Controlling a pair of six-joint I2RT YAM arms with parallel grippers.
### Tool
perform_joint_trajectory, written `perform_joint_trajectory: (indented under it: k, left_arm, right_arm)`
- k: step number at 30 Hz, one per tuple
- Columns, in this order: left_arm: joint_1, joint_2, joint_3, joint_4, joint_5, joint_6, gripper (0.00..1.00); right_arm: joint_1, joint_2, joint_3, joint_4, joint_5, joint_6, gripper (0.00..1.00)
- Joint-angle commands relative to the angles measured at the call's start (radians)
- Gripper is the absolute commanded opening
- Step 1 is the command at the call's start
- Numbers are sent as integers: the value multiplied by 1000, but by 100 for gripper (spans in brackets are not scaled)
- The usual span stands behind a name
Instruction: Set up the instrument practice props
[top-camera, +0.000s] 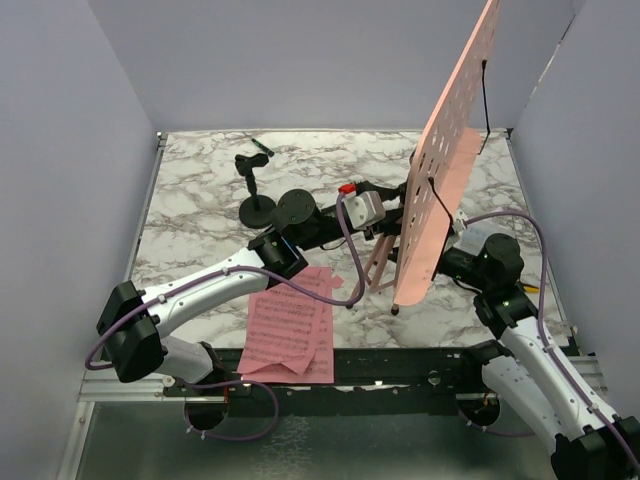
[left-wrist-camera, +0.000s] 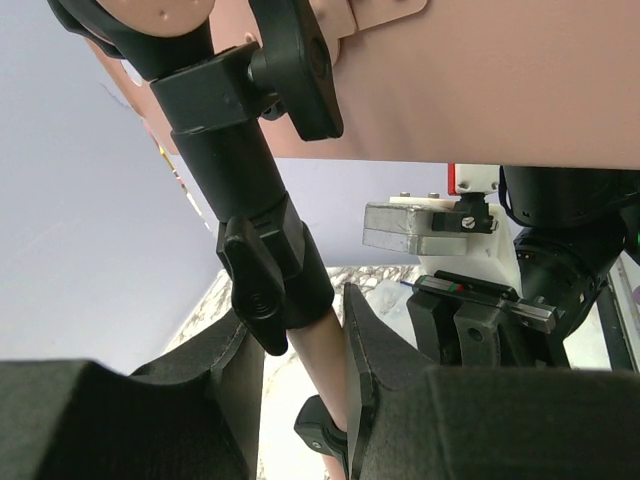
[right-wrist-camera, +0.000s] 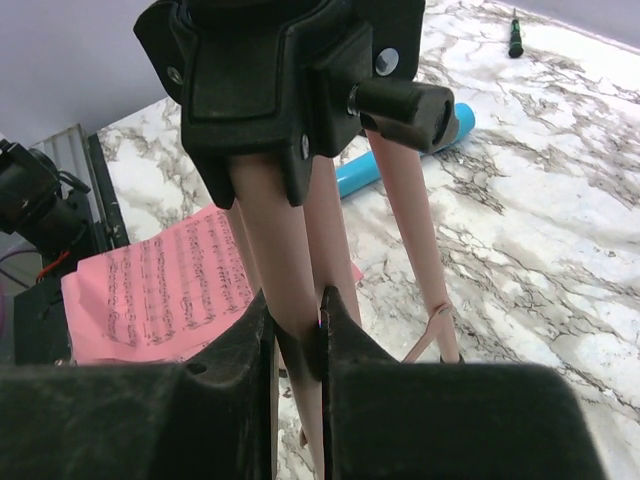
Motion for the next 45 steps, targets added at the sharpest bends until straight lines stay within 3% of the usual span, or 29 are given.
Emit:
perform_joint_trajectory:
  k: [1,3,8,12,22,31,37,45]
  left_arm:
    - [-4,43,-69,-262,47,54,5]
    - [-4,41,-74,-255,51,49,7]
    - [-4,37,-81,-252,52,41,36]
    - [-4,36,-84,-251,52,36,50]
    - [-3,53,-88,-190,14,0,65]
    - [20,58,-125,-91,-27,-69,66]
    - [83,56,-134,14,41,-192,66]
    - [117,100,-122,71,84,-212,56]
  right_arm:
    - [-8,4,46,-54,17,148,1]
    - [-8,6,64,-88,41,135,0]
    - [-8,27,83,-116,66,129,0]
    - [-8,44,94,-131,74,129,0]
    - [-8,77,117,-181,101,119,0]
    - [-5,97,137,-213,141,111,0]
    - [8,111,145,-218,153,105,0]
    - [33,119,149,-225,172,99,0]
